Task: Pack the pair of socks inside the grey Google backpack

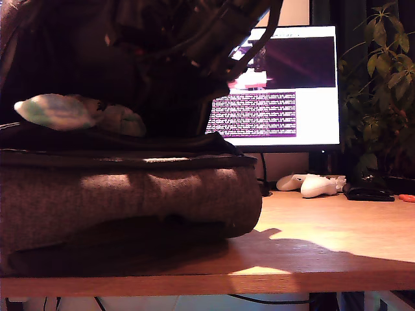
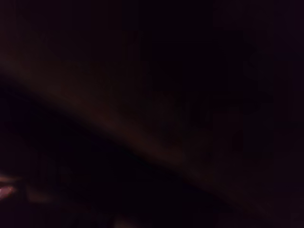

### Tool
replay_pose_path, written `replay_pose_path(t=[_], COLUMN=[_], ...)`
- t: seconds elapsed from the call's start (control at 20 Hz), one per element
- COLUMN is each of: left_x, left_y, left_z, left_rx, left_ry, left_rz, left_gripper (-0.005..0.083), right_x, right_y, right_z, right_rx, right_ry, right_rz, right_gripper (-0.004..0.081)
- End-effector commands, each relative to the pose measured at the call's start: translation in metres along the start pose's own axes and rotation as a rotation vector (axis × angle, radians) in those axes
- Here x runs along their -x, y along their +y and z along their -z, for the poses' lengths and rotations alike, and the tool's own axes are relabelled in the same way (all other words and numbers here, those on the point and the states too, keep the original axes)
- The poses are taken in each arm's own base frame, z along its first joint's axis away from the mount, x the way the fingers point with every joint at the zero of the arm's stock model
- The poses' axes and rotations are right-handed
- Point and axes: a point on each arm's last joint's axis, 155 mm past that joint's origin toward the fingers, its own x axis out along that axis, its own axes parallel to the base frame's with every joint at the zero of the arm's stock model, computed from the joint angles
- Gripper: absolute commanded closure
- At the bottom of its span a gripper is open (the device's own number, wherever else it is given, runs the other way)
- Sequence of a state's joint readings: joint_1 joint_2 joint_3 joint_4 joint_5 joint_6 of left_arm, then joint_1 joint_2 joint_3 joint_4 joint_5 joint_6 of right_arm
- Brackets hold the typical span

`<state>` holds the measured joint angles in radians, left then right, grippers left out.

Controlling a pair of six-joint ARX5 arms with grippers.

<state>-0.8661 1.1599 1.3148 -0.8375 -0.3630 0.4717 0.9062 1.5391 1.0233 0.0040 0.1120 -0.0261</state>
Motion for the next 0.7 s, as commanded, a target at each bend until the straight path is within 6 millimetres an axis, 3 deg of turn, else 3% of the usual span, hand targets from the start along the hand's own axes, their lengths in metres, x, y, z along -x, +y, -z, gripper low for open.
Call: replay_pose_path(t=[0.0,0.65], left_x=[0.014,0.013], left_y=[0.014,0.018], left_z=[-0.015,-0.012], left_rx=[0.033,0.041], left_ry=[-0.067,-0.059], left_rz=[-0.026,-0.034], left_gripper=[0.0797,0.0797], right_x=[0.011,0.049], right_y=[0.003,0.008], right_z=[-0.01,-0.004], right_rx=[-0.001,-0.007], right_ry=[-0.021,-0.004], right_rz=[-0.006,0.004], right_gripper=[0.0376,0.0376])
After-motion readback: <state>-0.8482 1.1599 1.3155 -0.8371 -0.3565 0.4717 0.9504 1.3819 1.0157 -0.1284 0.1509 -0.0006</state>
